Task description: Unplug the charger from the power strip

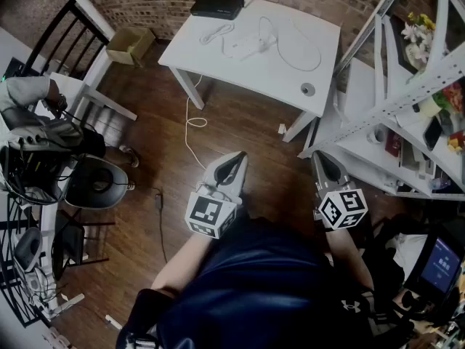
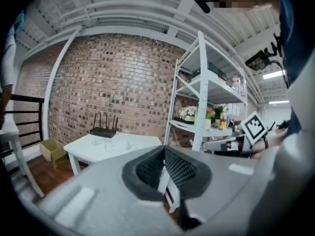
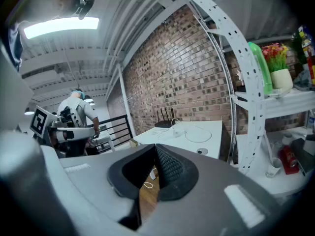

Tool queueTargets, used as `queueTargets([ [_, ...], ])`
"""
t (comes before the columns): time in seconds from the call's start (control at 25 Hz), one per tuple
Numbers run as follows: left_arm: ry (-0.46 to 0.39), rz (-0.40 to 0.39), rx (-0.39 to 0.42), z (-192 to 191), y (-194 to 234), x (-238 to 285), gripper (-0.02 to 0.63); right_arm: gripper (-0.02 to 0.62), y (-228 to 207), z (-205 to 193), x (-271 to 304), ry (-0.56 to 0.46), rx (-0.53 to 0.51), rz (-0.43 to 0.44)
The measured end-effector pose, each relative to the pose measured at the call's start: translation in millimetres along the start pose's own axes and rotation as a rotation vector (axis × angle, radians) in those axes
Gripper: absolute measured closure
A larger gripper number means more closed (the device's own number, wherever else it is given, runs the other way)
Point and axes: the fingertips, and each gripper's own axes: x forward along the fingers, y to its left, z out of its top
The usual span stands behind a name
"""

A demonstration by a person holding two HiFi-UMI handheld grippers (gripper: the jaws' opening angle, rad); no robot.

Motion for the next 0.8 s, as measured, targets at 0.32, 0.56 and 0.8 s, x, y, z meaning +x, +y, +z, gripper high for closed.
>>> queueTargets([
  [0.32,0.029,-0.040,-0.001,7,122,61,0.601,0.584,-13,24,132,0.055,-0.021,-0.069],
  [0.56,0.033,-0.002,-0.005,8,186,99,0.601,0.583,-19,18,204,0.133,-0.065,-0.088],
  [0.8,0.049,0.047,0.016,14,215,152,0.600,0.580,-53,30,275,0.156,-0.088,-0.069],
])
